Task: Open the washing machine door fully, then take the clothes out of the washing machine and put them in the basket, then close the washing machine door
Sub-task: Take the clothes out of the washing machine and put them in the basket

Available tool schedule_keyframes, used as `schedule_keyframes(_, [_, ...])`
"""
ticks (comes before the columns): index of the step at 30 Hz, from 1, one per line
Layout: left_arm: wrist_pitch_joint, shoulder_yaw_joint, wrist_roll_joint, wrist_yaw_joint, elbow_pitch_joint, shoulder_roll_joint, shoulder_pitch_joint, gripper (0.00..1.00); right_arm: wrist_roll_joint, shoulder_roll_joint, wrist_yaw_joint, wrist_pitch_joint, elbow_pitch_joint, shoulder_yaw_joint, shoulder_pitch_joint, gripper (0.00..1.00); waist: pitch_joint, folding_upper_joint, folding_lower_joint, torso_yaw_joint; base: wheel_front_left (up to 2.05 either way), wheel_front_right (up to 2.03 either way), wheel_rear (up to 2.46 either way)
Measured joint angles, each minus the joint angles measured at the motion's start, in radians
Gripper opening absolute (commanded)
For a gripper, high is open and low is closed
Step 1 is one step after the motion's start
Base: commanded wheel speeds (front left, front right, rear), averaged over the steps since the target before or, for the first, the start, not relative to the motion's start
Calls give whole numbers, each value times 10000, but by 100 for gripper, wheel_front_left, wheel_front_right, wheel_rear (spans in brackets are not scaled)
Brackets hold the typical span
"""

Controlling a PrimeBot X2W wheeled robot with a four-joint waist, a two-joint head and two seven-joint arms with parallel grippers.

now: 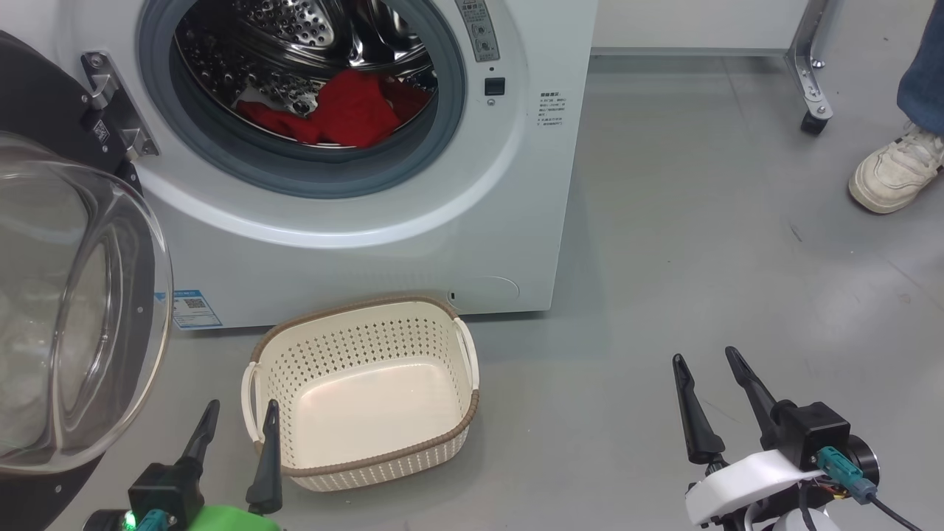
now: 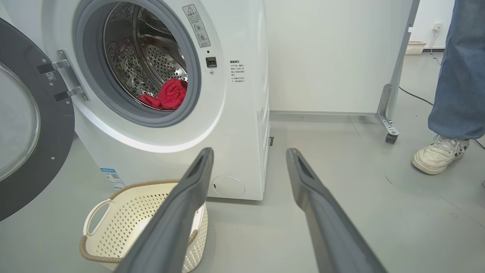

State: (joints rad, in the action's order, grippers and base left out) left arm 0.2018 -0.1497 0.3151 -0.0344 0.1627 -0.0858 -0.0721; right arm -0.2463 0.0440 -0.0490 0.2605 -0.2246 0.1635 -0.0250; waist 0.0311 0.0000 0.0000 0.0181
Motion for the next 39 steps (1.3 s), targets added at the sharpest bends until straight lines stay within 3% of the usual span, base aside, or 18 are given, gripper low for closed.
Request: schedule_keyframes(39, [-71,-36,-4,-132,-142,-8,0,100,-73,-2,79,0,15,38,5,100,133,0,0,-18,63,-66,4])
